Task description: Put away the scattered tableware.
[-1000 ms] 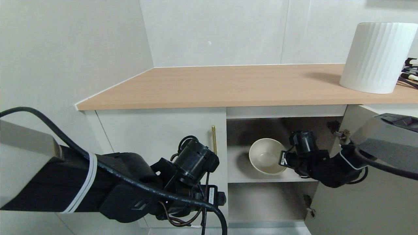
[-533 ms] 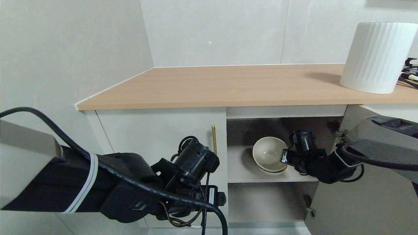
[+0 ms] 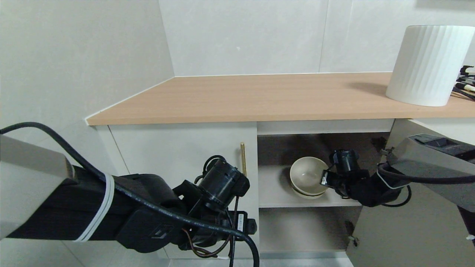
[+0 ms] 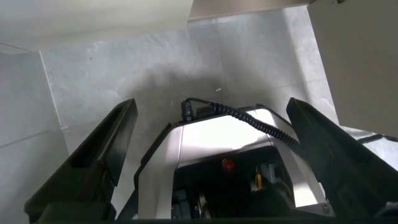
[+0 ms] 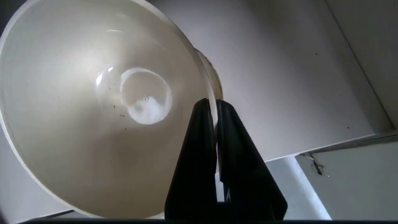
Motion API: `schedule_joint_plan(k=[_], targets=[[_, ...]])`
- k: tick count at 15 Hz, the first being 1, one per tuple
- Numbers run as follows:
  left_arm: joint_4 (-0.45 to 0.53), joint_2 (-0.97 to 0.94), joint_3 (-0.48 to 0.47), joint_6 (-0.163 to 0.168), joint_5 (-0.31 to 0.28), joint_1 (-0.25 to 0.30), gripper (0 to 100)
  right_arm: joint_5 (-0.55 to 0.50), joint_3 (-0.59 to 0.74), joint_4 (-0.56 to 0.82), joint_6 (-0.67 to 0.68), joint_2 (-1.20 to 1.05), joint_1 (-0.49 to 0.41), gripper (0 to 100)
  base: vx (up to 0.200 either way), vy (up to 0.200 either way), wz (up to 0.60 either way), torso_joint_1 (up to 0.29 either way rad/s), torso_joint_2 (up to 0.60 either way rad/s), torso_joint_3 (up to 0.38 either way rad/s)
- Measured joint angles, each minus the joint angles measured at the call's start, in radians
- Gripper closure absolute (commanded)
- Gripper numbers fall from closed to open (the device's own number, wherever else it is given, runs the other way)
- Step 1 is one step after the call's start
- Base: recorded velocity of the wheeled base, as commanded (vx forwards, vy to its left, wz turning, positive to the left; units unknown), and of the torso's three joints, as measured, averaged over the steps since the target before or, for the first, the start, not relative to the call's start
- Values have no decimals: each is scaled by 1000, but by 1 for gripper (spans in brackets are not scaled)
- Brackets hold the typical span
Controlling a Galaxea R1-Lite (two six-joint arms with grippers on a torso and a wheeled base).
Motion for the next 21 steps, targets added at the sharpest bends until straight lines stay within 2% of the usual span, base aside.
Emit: schedule_joint_plan(k=[7,8,18,21], targets=[[0,1,0,0,0,0,0,-1,-12,0,-1,17,-1,100,0,0,0,0,0,0],[0,1,0,0,0,0,0,-1,-12,0,-1,18,-1,0,0,0,0,0,0,0],[0,-8,0,-1,0,3,0,1,8,-1,0,6,2,0,0,0,0,0,0,0],[-1,-61,4,0,21,29,0,23,111,1,-1,-97,21,0,0,0,0,0,0,0]])
